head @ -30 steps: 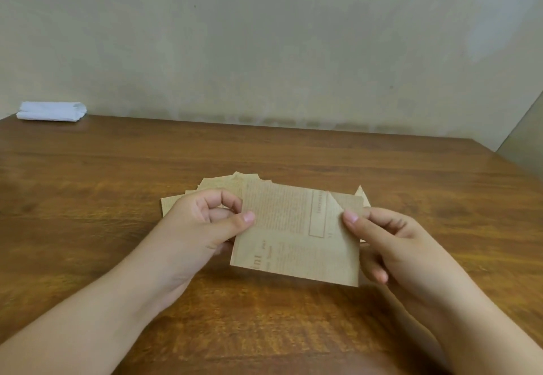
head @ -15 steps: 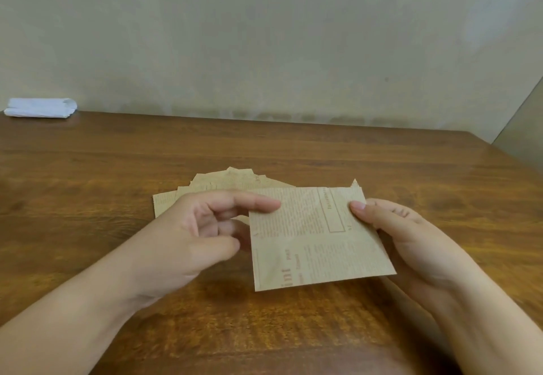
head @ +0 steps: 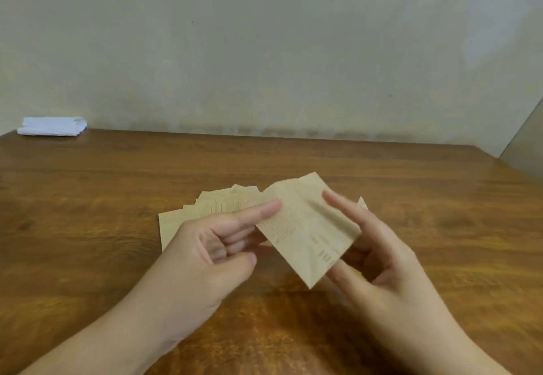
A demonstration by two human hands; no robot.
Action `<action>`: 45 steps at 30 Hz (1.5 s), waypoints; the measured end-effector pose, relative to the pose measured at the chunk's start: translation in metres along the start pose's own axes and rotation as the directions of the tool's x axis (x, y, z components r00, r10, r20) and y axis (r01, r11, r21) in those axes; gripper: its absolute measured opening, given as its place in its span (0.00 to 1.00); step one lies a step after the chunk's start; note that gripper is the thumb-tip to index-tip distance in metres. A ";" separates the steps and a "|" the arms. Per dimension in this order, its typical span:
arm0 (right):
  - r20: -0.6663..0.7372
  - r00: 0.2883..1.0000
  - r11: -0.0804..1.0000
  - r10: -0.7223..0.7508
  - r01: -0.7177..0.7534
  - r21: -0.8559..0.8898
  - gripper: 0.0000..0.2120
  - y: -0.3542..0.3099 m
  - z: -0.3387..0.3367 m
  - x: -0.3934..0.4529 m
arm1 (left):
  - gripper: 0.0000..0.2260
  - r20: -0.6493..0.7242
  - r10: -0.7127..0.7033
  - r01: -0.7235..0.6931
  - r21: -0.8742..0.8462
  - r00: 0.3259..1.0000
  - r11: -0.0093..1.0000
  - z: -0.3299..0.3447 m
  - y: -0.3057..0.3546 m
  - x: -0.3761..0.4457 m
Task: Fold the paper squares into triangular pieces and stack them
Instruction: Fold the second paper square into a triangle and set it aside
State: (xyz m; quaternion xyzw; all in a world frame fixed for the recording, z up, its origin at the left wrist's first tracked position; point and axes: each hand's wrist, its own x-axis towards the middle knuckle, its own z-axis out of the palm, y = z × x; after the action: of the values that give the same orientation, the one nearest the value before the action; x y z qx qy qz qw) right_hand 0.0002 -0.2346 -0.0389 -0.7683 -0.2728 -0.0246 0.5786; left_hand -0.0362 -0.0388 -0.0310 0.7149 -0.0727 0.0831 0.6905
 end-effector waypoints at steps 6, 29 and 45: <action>-0.017 1.000 1.000 0.007 -0.007 0.028 0.21 -0.005 -0.008 0.001 | 0.28 -0.088 0.081 -0.080 0.015 0.993 0.997 0.006 -0.002 0.000; -0.293 0.932 0.937 0.214 -0.111 0.330 0.13 -0.002 0.015 0.011 | 0.08 -0.256 -0.197 0.091 -0.376 0.946 0.922 0.023 0.003 -0.003; -0.326 0.903 0.903 0.280 -0.132 0.409 0.15 -0.009 0.020 0.009 | 0.09 -0.356 -0.160 0.053 -0.292 0.921 0.955 0.027 0.000 -0.003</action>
State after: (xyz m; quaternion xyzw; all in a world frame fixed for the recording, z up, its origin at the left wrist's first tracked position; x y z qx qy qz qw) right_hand -0.0020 -0.2111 -0.0348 -0.6482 -0.0714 -0.0565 0.7560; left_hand -0.0391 -0.0658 -0.0322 0.5850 0.0892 0.1694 0.7881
